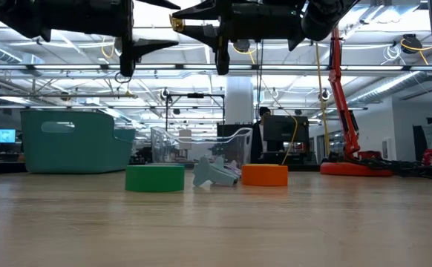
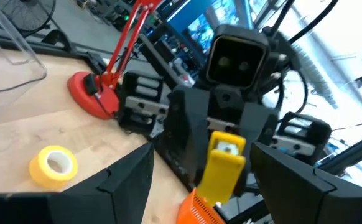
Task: Pick and place Stapler, Stapler remover, tape
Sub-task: Put the yellow stapler into the green bin
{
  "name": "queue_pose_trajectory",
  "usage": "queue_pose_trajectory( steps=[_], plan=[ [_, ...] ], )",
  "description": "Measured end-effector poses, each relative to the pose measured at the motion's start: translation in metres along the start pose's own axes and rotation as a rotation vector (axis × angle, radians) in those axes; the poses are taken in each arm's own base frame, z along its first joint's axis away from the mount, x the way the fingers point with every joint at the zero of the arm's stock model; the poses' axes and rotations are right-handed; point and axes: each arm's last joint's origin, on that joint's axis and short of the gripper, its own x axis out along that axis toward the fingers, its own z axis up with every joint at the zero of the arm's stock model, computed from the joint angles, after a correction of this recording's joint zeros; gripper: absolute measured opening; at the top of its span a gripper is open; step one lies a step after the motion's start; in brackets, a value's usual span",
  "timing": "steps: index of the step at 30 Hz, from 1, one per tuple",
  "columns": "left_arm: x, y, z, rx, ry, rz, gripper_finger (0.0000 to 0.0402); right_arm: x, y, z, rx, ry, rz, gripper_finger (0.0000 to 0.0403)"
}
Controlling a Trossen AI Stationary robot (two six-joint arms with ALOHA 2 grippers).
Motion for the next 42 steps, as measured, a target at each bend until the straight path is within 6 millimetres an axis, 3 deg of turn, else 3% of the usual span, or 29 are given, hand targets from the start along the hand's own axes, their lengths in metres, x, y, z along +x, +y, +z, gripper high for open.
queue_pose_trajectory(
  steps=[12,20,25,42],
  plan=[
    [0.01,-0.01,0.005,0.043,-0.008,-0.016,0.0263,0.0,-0.001,-0.001,0.015,0.009,-0.008,0.0065],
    [0.01,-0.011,0.004,0.045,0.046,-0.046,0.0167,0.0,-0.001,-0.002,0.016,0.015,-0.006,0.0065],
    [0.01,-0.011,0.004,0.05,0.047,-0.05,0.0135,0.0,-0.001,-0.001,0.015,0.012,-0.009,0.0065],
    [0.01,-0.011,0.004,0.07,0.047,-0.05,0.0129,-0.001,-0.002,0.002,0.005,-0.023,-0.024,0.0065]
  ],
)
